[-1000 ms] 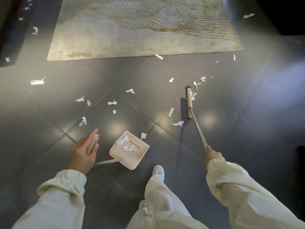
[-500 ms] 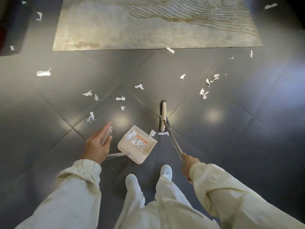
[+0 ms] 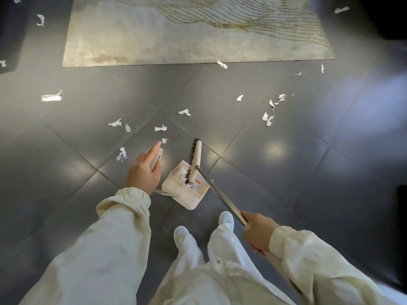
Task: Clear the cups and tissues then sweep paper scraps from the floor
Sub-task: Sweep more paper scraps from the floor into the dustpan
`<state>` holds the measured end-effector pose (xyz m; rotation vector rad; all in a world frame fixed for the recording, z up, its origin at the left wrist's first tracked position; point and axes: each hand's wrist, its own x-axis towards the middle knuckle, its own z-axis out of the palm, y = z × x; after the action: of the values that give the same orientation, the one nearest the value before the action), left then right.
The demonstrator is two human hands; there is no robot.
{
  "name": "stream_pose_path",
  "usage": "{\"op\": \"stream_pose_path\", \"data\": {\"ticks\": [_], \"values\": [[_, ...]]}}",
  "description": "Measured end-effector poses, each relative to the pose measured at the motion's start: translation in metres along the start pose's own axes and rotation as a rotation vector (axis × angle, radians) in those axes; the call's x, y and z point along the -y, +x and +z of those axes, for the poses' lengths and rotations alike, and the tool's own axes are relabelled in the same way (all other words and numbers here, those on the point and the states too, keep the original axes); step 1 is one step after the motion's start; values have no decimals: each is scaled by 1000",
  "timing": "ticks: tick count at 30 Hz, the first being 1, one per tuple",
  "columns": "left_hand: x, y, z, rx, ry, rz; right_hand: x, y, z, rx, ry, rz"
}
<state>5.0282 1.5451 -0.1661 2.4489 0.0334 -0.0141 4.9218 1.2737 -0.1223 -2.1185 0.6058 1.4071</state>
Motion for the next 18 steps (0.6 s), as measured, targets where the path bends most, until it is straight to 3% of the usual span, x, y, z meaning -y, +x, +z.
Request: {"op": "stream_pose_path", "data": {"ticks": [4, 11, 18], "values": [[14, -8, -13, -21, -23, -26, 14, -5, 3, -99, 56, -1], [46, -23, -29, -59, -70, -60, 65, 24, 11, -233, -286, -38], [62, 3, -38, -111, -71, -73, 104, 46, 41, -84, -305, -57]]}}
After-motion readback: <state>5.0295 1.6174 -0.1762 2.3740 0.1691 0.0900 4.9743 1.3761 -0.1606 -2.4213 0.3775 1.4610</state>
